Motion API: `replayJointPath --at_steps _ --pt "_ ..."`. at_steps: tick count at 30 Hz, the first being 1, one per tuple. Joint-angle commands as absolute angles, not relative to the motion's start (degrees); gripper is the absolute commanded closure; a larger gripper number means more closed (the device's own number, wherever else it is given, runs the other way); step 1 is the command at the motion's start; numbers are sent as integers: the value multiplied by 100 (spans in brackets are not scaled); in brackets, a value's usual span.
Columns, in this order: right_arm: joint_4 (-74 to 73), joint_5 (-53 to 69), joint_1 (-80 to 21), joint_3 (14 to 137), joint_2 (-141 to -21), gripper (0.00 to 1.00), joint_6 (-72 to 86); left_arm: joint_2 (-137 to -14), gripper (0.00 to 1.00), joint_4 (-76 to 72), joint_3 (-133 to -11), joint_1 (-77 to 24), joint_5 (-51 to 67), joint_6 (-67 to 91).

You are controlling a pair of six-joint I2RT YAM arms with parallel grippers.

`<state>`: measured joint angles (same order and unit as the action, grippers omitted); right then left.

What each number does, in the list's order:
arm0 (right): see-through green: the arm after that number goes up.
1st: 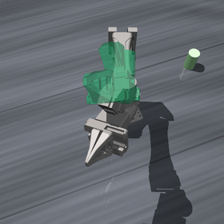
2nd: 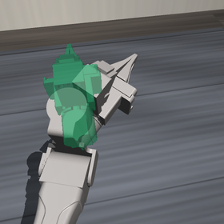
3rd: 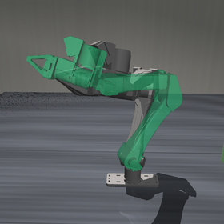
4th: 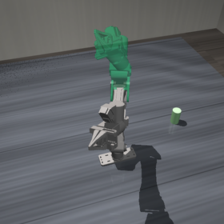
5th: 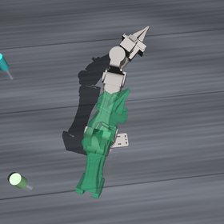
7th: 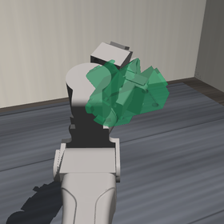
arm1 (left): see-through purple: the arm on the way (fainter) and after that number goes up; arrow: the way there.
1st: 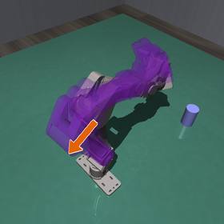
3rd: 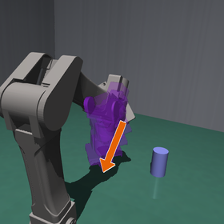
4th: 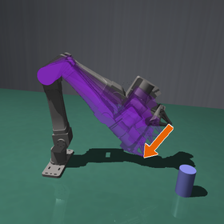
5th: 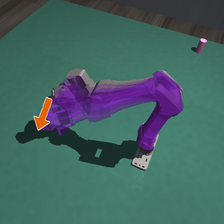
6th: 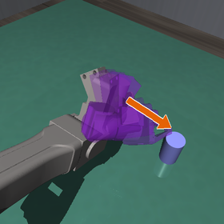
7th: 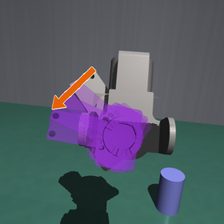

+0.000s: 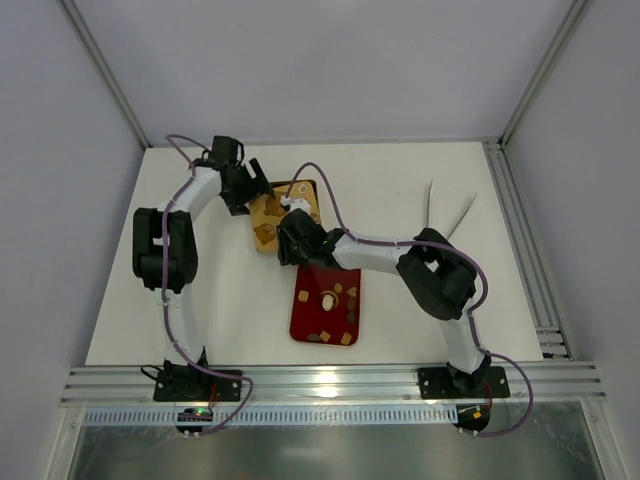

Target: Pack the chocolate

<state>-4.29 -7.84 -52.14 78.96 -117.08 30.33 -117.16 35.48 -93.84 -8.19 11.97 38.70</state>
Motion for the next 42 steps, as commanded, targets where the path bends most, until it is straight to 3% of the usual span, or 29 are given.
replayJointPath --at_steps 1,29,42 --pt "193 -1309 -5265 7971 -11724 57 3146 -11716 14 3612 -9633 -835 1195 3823" --pt "-342 -1082 -5019 9017 -12173 47 3542 -11364 10 3665 -9536 -835 1310 3604" --pt "-308 -537 -4931 8675 -11611 42 3577 -11408 12 3683 -9290 -818 1046 3621"
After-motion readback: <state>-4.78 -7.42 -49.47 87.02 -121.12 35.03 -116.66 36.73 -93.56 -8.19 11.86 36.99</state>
